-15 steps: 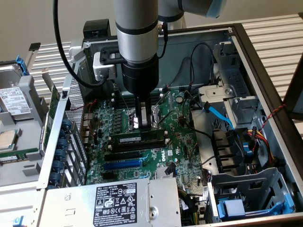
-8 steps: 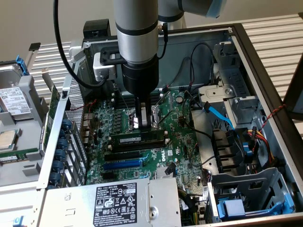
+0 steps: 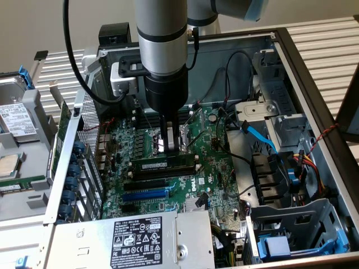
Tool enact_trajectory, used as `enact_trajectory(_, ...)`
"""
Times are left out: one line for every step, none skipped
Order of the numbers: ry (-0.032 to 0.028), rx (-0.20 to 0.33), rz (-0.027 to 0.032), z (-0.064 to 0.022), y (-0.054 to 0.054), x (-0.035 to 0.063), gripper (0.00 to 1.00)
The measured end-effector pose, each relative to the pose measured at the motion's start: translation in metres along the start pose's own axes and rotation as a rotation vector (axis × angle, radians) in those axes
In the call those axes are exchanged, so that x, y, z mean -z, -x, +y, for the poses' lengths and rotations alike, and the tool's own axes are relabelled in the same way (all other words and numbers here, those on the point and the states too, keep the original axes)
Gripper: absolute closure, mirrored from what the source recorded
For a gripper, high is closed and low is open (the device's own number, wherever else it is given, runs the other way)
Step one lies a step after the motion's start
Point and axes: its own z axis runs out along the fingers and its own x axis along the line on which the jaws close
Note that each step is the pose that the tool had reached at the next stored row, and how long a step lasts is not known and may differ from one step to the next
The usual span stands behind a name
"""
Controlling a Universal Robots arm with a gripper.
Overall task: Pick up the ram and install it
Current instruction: 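Insert the ram into the slot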
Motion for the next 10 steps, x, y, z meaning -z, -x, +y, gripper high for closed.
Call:
enact_trajectory(0.0000, 0.000, 0.0000, 0.0000, -0.0002, 0.0000, 0.87)
enact_trajectory(0.0000, 0.000, 0.0000, 0.0000, -0.0004, 0.0000, 0.87)
enact_trajectory(0.0000, 0.000, -0.0001, 0.0000, -0.0004, -0.0001, 0.87)
enact_trajectory(-0.0001, 0.000, -0.0001, 0.0000, -0.0006, -0.0002, 0.87)
enact_trajectory(0.0001, 0.000, 0.0001, 0.0000, -0.0007, -0.0003, 0.87)
enact_trajectory(0.0000, 0.000, 0.0000, 0.0000, -0.0006, -0.0004, 0.87)
enact_trajectory(0.0000, 0.000, 0.0000, 0.0000, -0.0006, -0.0004, 0.87)
enact_trajectory(-0.0001, 0.000, -0.0001, -0.0001, -0.0004, -0.0006, 0.87)
enact_trajectory(-0.0001, 0.000, -0.0002, 0.0000, -0.0001, -0.0007, 0.87)
enact_trajectory(-0.0001, 0.000, -0.0002, 0.0000, 0.0002, -0.0008, 0.87)
